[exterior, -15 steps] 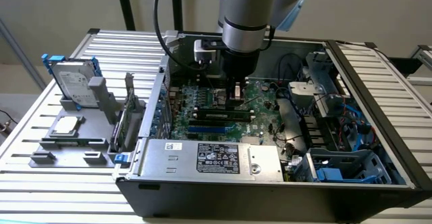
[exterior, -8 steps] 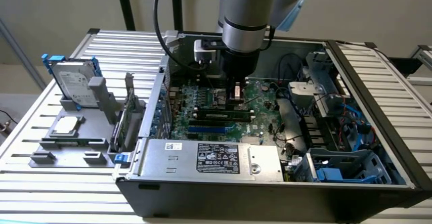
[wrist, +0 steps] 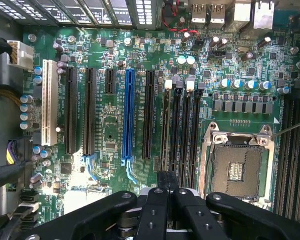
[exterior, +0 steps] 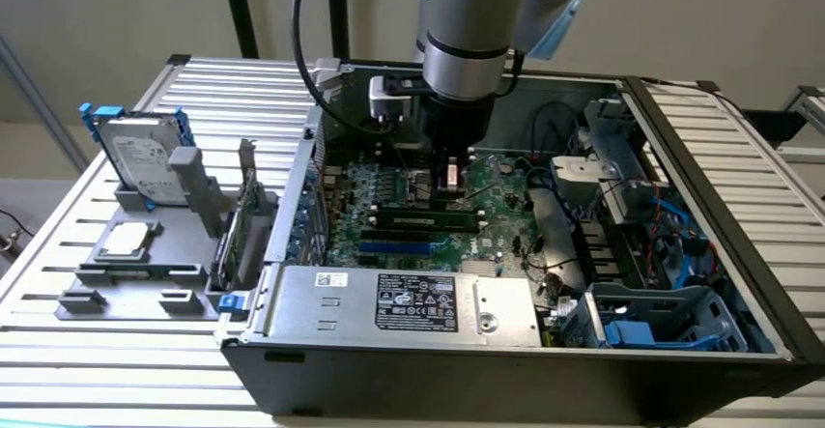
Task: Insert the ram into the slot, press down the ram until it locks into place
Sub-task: 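Press down the ram until it locks into place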
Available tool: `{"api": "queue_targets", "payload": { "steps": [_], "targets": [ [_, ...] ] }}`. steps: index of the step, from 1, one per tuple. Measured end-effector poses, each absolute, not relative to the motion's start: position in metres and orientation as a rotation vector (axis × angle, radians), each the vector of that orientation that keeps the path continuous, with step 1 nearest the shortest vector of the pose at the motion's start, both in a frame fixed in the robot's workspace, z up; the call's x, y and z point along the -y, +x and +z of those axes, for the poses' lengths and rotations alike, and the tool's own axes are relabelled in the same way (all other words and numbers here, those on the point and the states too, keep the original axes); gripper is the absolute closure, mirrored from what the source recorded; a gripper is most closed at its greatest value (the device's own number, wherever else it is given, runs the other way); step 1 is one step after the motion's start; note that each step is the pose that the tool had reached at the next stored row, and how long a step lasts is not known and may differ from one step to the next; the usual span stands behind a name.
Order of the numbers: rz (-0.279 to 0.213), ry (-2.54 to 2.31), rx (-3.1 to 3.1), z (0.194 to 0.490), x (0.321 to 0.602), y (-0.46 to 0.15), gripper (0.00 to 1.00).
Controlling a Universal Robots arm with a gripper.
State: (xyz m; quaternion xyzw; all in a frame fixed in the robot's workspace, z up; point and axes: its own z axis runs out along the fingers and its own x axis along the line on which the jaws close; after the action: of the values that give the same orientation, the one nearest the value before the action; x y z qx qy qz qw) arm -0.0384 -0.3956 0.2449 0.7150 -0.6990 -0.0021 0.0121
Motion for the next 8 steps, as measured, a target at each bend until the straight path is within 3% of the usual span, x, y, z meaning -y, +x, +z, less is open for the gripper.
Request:
{"api": "queue_targets", "payload": {
  "steps": [8],
  "targets": [
    [-0.007, 2.228, 2.181, 0.2409, 0.3944, -0.0419, 0.90]
  ]
}}
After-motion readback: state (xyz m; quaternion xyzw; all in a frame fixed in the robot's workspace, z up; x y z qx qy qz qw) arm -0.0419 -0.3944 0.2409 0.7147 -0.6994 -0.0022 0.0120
